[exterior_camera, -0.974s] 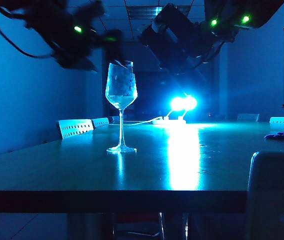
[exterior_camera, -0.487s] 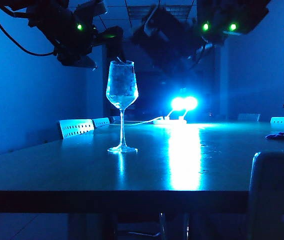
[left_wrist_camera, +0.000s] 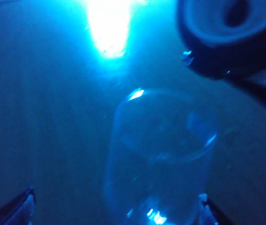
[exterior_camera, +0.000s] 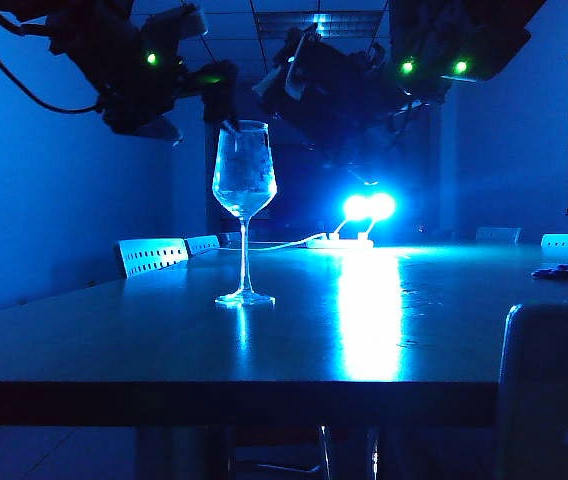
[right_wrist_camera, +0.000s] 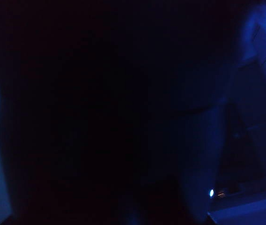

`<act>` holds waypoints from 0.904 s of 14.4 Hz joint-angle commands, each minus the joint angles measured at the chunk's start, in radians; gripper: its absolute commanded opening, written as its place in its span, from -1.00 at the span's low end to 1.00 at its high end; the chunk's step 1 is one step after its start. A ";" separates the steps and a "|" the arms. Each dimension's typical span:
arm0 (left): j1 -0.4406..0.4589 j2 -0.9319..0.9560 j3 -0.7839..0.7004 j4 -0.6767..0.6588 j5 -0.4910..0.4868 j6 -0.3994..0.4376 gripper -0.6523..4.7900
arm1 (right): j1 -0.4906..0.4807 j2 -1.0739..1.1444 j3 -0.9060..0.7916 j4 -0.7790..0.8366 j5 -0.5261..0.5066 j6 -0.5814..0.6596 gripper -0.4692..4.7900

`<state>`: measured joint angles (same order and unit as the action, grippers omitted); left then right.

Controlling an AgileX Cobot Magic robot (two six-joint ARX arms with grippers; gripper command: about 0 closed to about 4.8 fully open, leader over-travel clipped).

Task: Pick up the black thermos cup, pour some water from it into the stemmed glass, and then put the thermos cup back on the table.

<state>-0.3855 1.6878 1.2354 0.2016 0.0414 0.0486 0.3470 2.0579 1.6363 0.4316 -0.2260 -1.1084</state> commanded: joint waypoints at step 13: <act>-0.001 -0.003 0.006 -0.004 0.000 0.004 1.00 | 0.003 -0.017 0.015 0.131 -0.001 -0.264 -0.35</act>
<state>-0.3855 1.6878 1.2369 0.1818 0.0414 0.0517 0.3473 2.0613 1.6367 0.4583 -0.2276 -1.3373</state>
